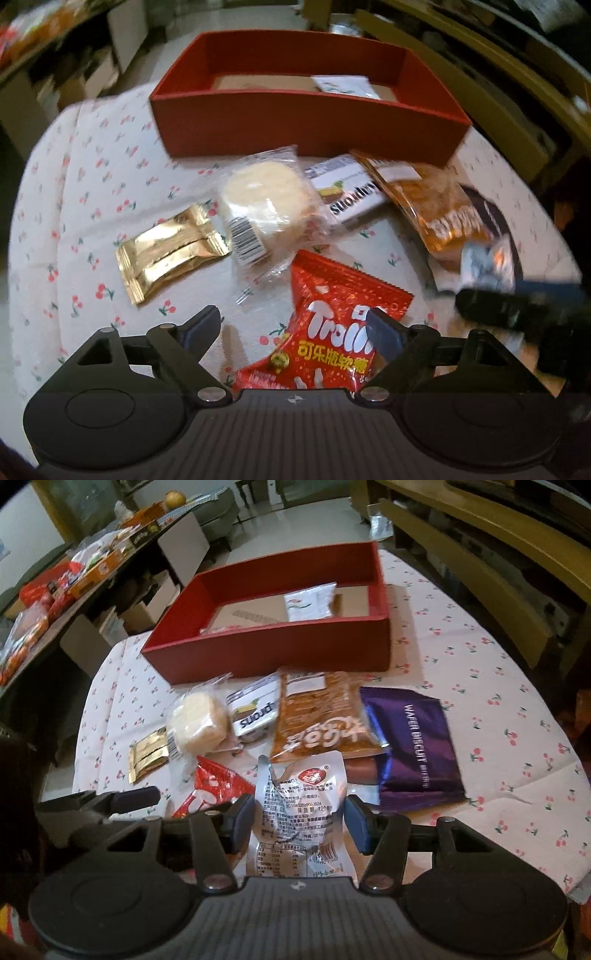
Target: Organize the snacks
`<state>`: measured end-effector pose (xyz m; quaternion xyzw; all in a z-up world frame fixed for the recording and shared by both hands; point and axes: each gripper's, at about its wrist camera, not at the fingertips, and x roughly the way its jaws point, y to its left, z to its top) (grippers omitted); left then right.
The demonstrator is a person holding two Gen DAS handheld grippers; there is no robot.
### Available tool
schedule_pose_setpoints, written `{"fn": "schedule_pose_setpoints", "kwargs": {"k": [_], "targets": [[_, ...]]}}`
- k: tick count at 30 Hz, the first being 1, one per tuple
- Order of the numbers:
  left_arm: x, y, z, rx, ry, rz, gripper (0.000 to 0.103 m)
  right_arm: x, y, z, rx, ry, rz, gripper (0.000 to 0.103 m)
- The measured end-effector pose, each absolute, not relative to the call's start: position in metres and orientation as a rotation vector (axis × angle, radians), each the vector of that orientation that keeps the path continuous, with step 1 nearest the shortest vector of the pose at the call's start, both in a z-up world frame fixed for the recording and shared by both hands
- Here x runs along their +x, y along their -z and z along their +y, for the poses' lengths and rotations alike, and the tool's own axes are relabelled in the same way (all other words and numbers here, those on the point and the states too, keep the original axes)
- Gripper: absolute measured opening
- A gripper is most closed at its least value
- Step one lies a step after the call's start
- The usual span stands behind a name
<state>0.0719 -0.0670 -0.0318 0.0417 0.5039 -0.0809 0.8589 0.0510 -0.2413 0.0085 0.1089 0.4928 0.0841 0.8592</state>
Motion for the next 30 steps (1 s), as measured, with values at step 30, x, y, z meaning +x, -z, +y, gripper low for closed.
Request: {"fn": "schedule_pose_setpoints", "kwargs": {"k": [30], "targets": [[0.054, 0.040, -0.113, 0.745, 0.851, 1.015, 0.098, 0.049, -0.001, -0.265, 0.320, -0.177, 1.076, 0.071]]}}
